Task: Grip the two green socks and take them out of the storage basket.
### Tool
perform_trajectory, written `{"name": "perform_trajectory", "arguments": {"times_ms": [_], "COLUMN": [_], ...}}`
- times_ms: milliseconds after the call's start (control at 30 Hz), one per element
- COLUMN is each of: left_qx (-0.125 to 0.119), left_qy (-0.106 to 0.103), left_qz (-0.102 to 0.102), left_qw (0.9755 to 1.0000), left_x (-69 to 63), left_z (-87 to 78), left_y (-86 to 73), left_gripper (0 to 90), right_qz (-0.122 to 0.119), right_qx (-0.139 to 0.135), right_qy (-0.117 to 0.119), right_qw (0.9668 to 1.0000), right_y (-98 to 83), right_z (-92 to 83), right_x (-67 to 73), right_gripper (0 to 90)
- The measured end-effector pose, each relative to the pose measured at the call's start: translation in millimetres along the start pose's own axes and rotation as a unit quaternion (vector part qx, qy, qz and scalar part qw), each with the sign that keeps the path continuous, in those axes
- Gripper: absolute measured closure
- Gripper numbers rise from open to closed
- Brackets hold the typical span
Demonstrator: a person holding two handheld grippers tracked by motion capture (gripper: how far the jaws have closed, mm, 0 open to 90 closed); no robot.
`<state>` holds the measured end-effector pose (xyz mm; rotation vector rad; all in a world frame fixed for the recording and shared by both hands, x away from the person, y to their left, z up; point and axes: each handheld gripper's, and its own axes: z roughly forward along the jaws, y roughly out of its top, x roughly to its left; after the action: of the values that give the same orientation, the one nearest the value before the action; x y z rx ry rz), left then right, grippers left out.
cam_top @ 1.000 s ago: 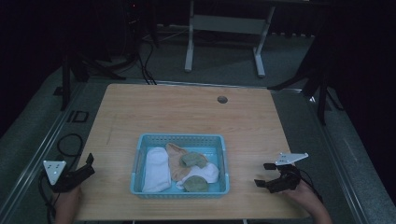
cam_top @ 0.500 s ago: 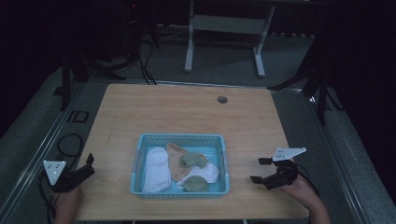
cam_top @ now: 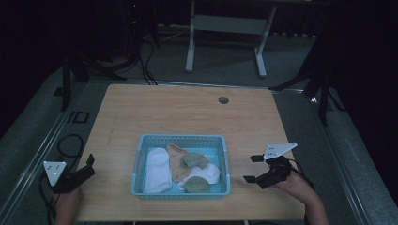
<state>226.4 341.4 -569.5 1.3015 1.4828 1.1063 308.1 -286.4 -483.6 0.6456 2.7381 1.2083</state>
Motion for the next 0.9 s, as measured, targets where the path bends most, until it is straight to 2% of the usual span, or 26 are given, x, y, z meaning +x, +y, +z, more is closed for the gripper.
{"name": "perform_trajectory", "arguments": {"times_ms": [233, 467, 900], "left_qx": [0.0, 0.0, 0.0], "left_qy": [-0.002, -0.004, -0.004], "left_qz": [-0.001, -0.003, -0.002], "left_qw": [1.0, 1.0, 1.0], "left_x": [0.4, 1.0, 0.9], "left_z": [-0.1, -0.3, -0.4], "left_y": [0.0, 0.0, 0.0], "left_gripper": [0.7, 0.7, 0.7], "right_qz": [-0.015, -0.044, -0.069], "right_qx": [-0.008, 0.005, 0.018], "right_qy": [0.013, 0.024, 0.045], "right_qw": [0.9998, 0.9987, 0.9964], "right_y": [21.1, 43.2, 65.0], "right_z": [1.9, 7.3, 29.2], "right_x": [7.4, 16.7, 26.1], "right_gripper": [13.8, 16.0, 19.7]}}
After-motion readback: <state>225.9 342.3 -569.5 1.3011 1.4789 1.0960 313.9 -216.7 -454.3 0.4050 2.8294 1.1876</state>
